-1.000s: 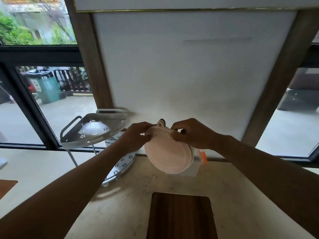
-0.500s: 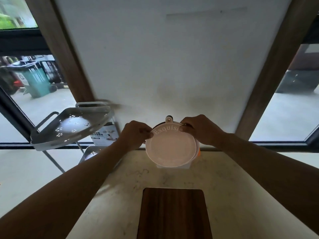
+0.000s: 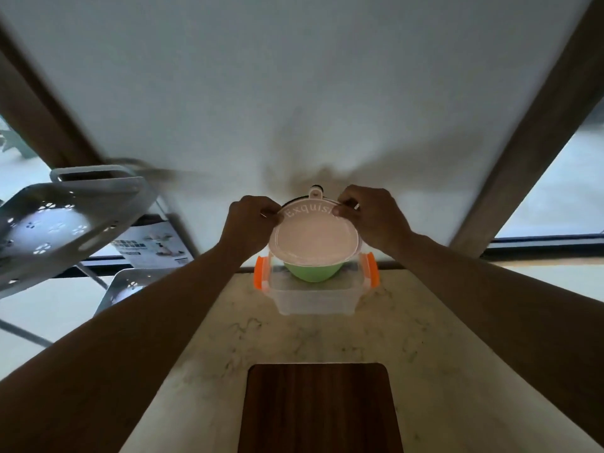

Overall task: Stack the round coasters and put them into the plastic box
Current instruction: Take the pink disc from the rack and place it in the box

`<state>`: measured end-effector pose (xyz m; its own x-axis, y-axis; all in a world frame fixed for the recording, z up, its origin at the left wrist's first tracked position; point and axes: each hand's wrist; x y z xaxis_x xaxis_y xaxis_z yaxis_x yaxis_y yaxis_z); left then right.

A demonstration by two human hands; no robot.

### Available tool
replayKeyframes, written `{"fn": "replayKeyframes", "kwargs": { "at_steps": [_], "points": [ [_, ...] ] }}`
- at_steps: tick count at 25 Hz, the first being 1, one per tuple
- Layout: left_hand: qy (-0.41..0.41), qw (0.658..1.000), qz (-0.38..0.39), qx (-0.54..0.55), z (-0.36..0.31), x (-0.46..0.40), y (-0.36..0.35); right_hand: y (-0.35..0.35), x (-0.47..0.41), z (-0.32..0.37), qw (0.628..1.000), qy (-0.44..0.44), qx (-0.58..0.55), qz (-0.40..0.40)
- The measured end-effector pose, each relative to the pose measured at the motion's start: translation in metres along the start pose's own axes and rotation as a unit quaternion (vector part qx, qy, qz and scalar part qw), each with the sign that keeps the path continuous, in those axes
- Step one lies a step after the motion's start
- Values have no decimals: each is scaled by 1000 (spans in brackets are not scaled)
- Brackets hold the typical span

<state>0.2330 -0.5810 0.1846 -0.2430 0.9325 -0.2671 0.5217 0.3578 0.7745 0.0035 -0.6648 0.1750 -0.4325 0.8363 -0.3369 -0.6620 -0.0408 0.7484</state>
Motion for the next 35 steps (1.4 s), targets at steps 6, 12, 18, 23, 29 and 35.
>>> {"fn": "replayKeyframes", "kwargs": {
  "at_steps": [6, 12, 18, 23, 29, 35],
  "points": [
    [18, 999, 38, -15, 40, -5, -51, -49, -2, -43, 999, -29, -10, 45],
    [20, 998, 51, -42, 59, -9, -78, -78, -5, -63, 998, -39, -2, 52],
    [24, 999, 28, -34, 66, -12, -92, -87, -7, -68, 999, 7, 31, 24],
    [-6, 999, 5, -39, 67, -3, -104, -94, 3, -75, 998, 41, 38, 10],
    [-26, 997, -20, -64, 67, 2, -120, -101, 11, -77, 999, 39, 24, -1],
    [-36, 996, 2, -85, 72, 2, -123, -105, 10, -78, 998, 29, 53, 0]
  ]
}}
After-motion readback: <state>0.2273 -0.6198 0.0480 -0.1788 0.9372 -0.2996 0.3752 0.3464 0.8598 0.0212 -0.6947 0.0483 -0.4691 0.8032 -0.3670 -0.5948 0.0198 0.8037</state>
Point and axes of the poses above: each hand's wrist, its own x-axis away from the middle knuckle, its own y-axis out of the back of the hand, z = x × y, and after that the axes turned 2 degrees about -y, right-handed
